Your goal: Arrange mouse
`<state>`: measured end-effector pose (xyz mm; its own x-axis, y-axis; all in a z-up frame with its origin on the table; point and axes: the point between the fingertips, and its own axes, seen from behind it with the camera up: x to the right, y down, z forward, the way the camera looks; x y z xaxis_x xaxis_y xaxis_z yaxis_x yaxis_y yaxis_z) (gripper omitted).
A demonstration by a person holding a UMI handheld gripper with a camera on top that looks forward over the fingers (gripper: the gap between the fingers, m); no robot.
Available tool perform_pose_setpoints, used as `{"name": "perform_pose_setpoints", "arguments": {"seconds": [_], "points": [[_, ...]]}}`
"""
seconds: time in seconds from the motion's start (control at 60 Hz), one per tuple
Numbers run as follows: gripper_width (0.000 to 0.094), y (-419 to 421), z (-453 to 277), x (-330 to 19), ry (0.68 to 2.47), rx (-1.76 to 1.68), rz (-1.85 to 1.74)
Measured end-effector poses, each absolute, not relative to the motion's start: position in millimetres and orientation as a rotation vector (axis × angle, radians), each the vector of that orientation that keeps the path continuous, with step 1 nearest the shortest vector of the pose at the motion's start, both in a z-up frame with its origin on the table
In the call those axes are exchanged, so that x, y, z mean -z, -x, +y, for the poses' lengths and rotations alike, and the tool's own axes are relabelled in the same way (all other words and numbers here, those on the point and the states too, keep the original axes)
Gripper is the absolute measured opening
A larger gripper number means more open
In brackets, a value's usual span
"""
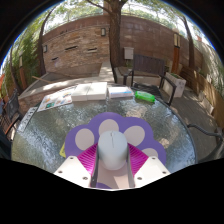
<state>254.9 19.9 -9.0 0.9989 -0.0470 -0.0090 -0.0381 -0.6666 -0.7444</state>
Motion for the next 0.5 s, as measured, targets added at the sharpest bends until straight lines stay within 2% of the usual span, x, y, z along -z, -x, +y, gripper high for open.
{"name": "perform_pose_setpoints", "arguments": {"seconds": [0.05,0.1,0.133,0.183,0.2,0.25,0.333,0.5], "points": [[0.0479,-249.9,14.1,20.6,2.339,-0.019,0.052],[0.0534,-251.7,13.7,10.7,2.323,-0.018,0.045],[0.0623,-252.1,12.5,3.9,2.321,-0.006,0.032],[0.0837,-253.3,8.9,-6.6,2.322,0.010,0.017],[0.0866,-253.8,7.5,-12.1,2.319,0.017,0.016],[0.0828,-254.1,3.6,-26.4,2.298,0.031,0.019],[0.0858,-249.0,-11.7,-60.1,2.271,0.046,0.013],[0.0844,-231.8,-70.7,-121.0,2.212,0.097,-0.007]]}}
